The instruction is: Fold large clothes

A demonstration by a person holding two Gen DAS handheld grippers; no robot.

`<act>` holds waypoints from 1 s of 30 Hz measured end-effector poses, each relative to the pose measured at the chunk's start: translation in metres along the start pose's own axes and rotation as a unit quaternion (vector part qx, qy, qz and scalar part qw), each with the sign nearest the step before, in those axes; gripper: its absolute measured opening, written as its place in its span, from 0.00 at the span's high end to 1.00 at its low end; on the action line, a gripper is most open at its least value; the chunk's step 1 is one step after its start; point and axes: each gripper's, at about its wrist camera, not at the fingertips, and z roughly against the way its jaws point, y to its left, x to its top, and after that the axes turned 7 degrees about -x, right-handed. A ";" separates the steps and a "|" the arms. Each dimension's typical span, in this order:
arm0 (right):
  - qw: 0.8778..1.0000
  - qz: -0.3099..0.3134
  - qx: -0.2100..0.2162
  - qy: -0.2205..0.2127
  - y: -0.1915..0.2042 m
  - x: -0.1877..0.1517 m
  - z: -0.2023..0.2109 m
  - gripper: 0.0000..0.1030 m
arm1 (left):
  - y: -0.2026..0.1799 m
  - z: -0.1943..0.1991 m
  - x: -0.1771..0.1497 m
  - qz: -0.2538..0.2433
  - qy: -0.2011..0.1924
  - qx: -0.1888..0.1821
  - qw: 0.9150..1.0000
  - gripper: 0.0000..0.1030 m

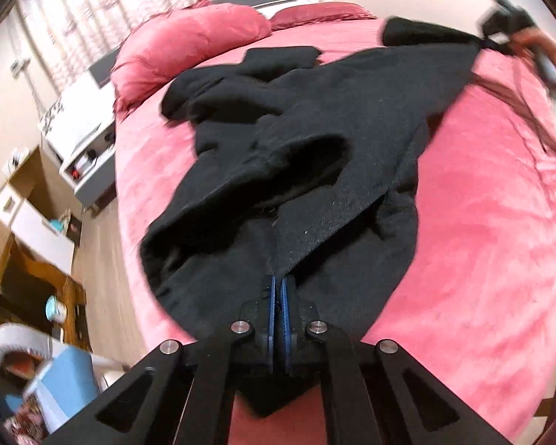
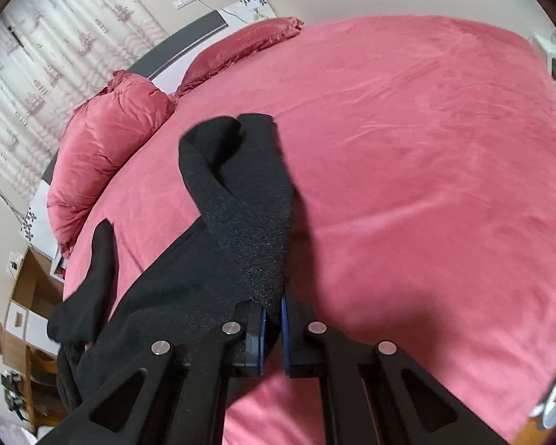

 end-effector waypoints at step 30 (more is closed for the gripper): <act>0.971 0.194 -0.107 -0.087 0.038 -0.085 0.041 0.52 | 0.086 0.013 0.000 0.321 -0.017 -0.093 0.942 0.93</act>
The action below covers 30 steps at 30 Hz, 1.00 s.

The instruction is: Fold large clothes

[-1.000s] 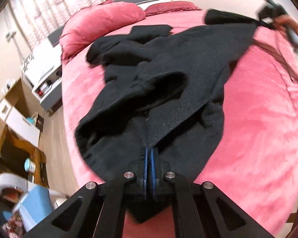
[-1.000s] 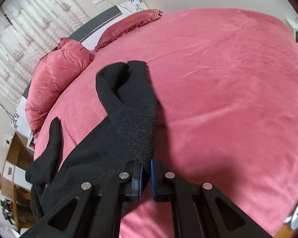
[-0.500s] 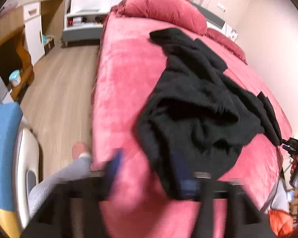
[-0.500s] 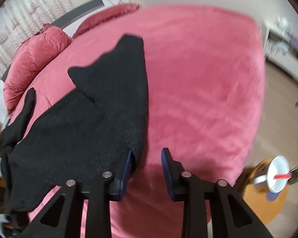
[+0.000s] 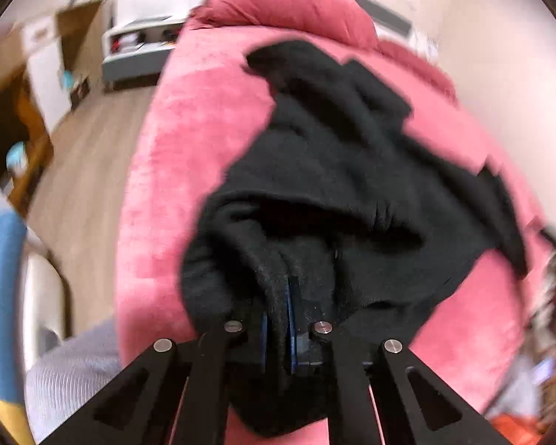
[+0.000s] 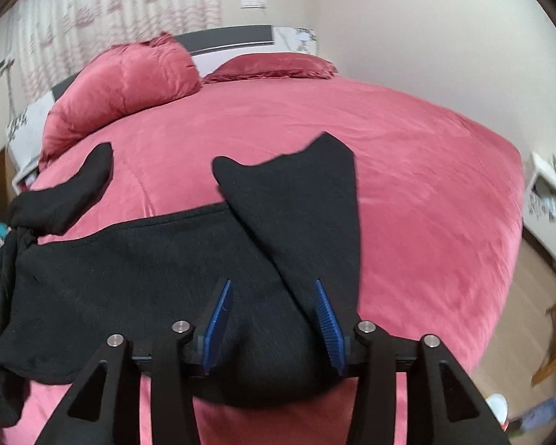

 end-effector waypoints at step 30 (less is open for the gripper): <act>0.866 -0.467 0.127 0.124 -0.277 -0.056 -0.104 0.79 | 0.126 0.082 -0.064 0.151 0.017 0.117 0.981 1.00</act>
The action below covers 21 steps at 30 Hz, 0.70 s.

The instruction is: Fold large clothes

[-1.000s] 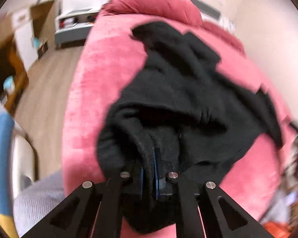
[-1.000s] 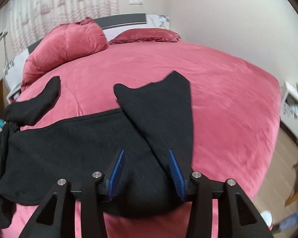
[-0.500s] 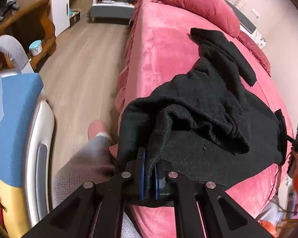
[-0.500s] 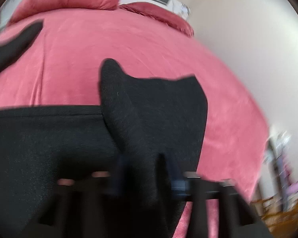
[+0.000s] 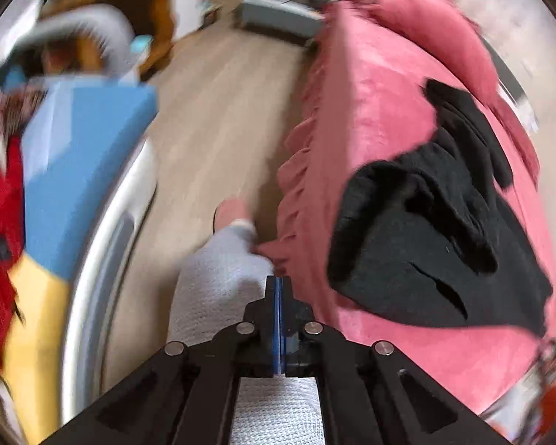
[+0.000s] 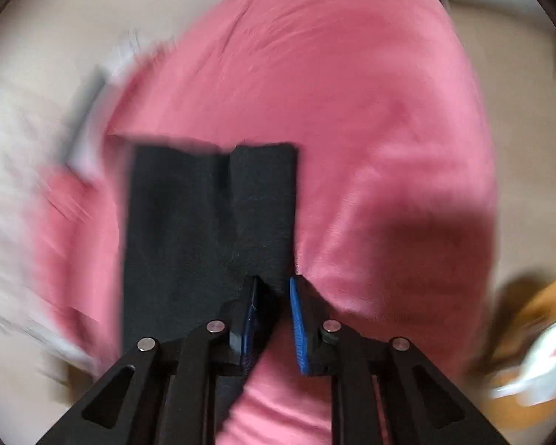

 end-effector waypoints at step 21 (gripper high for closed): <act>0.987 0.112 -0.067 -0.093 0.074 0.040 0.025 0.93 | -0.176 -0.103 -0.011 -0.218 -0.004 -0.097 0.971 0.62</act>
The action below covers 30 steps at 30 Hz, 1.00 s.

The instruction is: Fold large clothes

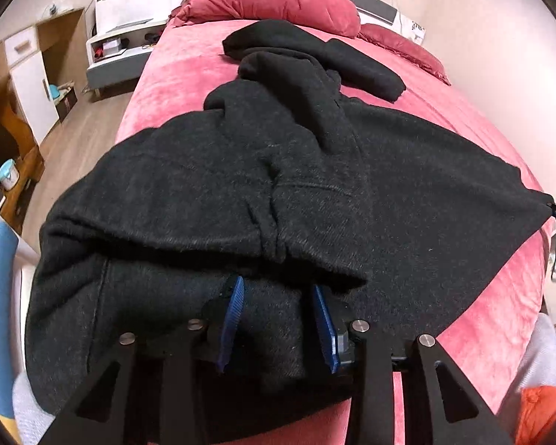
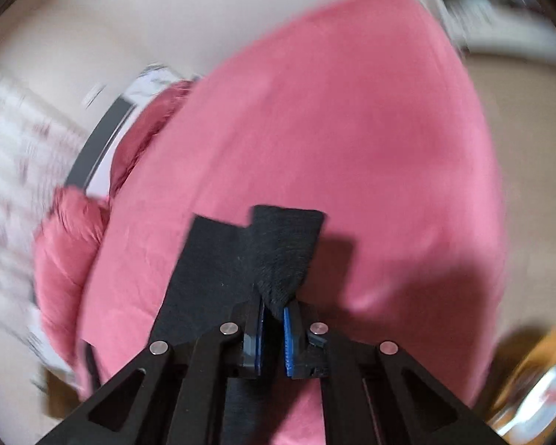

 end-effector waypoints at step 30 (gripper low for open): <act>0.899 0.437 -0.016 -0.023 0.249 -0.345 0.016 0.56 | -0.070 -0.008 0.016 -0.190 -0.035 0.117 0.974 0.36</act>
